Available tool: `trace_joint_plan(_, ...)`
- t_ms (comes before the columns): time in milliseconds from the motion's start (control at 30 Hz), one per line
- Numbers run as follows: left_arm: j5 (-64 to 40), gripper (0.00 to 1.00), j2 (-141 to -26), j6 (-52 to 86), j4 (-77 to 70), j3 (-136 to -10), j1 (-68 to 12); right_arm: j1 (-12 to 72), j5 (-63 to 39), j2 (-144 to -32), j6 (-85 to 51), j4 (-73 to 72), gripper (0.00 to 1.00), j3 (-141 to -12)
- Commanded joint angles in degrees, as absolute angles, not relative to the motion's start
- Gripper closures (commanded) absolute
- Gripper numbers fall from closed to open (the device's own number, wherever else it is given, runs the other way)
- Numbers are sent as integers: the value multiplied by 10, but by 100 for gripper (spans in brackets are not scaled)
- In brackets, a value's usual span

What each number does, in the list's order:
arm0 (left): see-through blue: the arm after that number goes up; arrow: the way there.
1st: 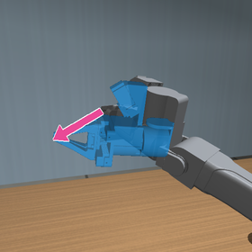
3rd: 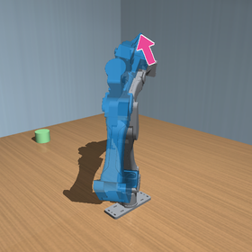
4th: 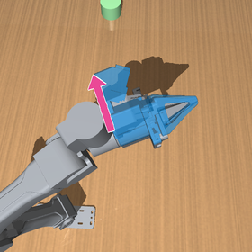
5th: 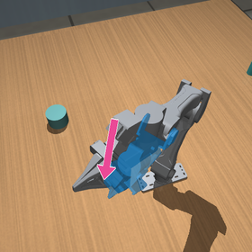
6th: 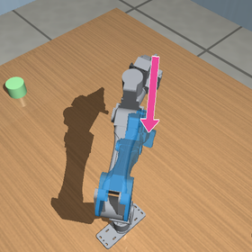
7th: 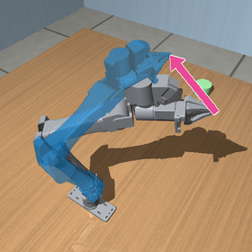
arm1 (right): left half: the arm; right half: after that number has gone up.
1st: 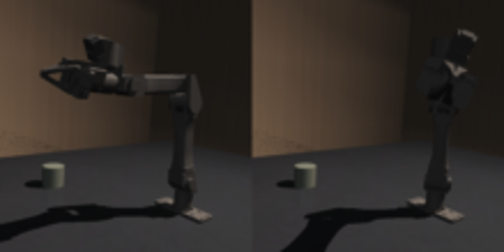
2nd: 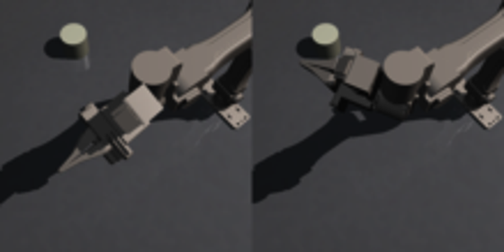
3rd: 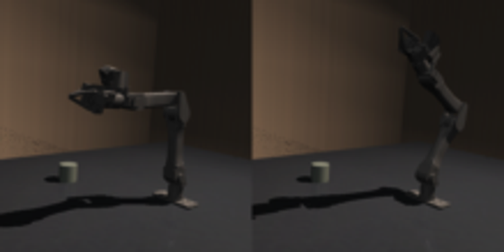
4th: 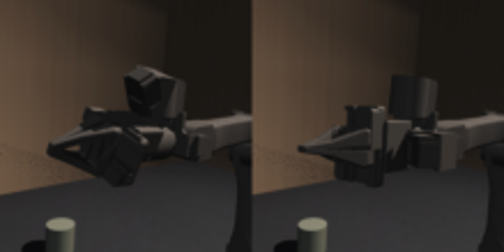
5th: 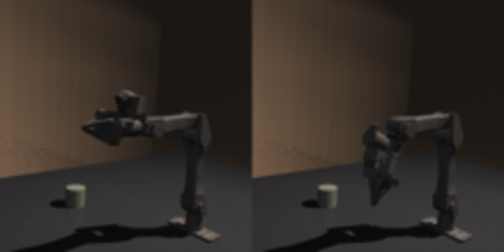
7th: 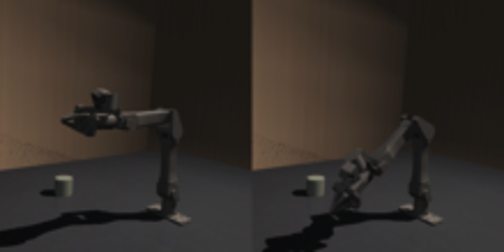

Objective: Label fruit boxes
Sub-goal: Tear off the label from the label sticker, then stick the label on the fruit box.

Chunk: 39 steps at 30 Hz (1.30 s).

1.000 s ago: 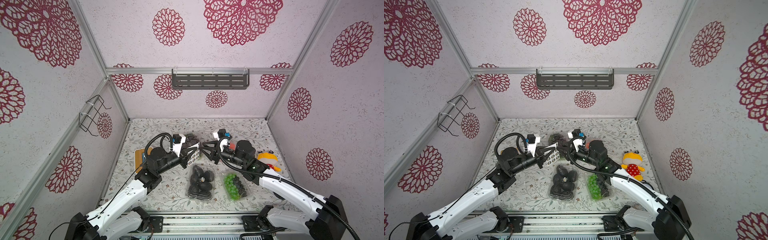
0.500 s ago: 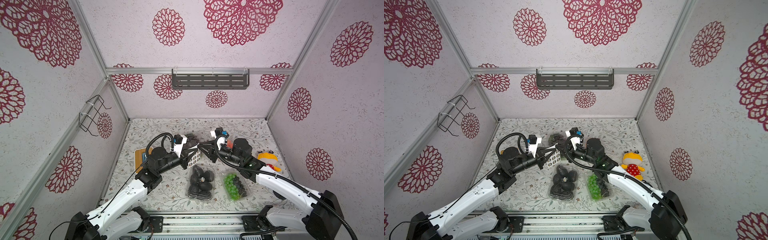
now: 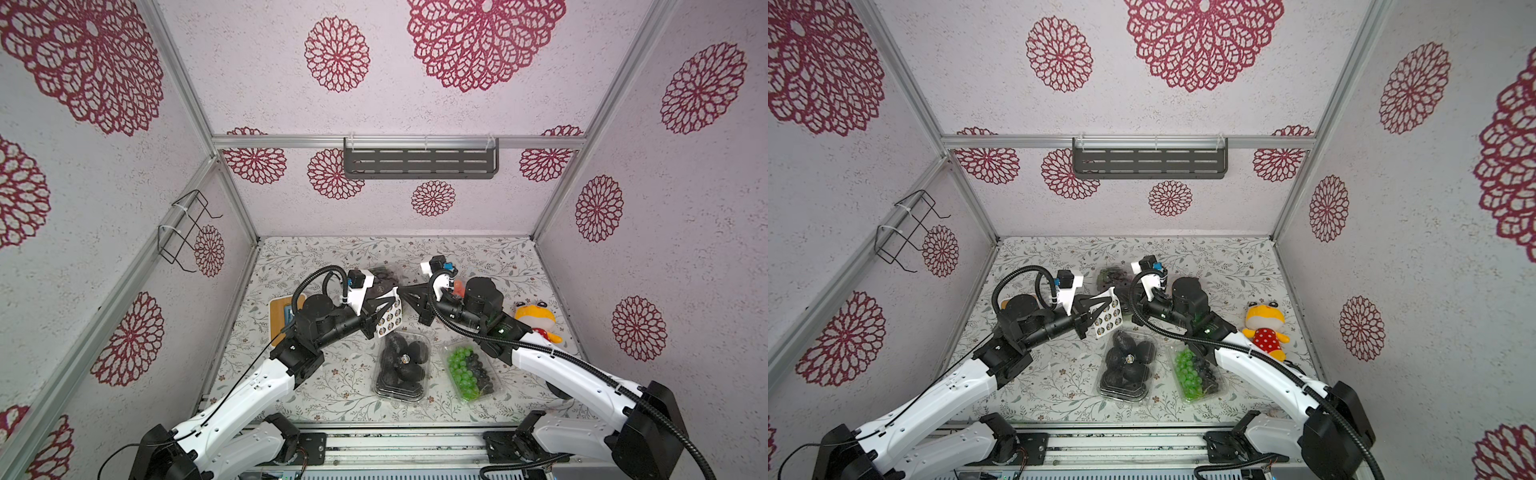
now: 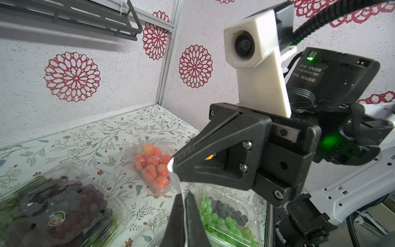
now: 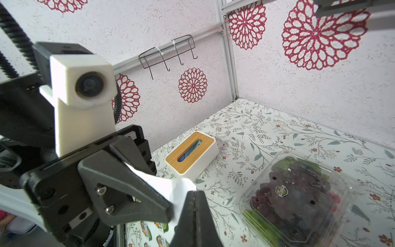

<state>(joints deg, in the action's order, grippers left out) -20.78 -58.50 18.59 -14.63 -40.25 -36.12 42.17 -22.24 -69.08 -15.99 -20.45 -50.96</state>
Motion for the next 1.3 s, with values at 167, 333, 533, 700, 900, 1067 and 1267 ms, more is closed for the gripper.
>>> trace_joint_plan(167,-190,100,-573,173,-141,-410,-365,423,-198,-650,-140,-200,100,-509)
trace_joint_plan(333,-179,100,-570,171,-138,-411,-365,423,-199,-648,-139,-197,100,-509)
trace_joint_plan(533,-144,100,-571,174,-125,-414,-365,421,-179,-650,-134,-183,100,-515)
trace_joint_plan(700,-80,100,-559,192,-84,-410,-356,390,-87,-657,-129,-110,100,-537)
trace_joint_plan(900,-131,100,-609,222,-126,-407,-350,320,44,-753,-146,43,100,-609)
trace_joint_plan(1067,-133,100,-620,232,-88,-412,-337,273,178,-895,-158,213,100,-734)
trace_joint_plan(1267,-160,100,-616,269,-44,-376,-295,235,238,-1001,-166,297,100,-815)
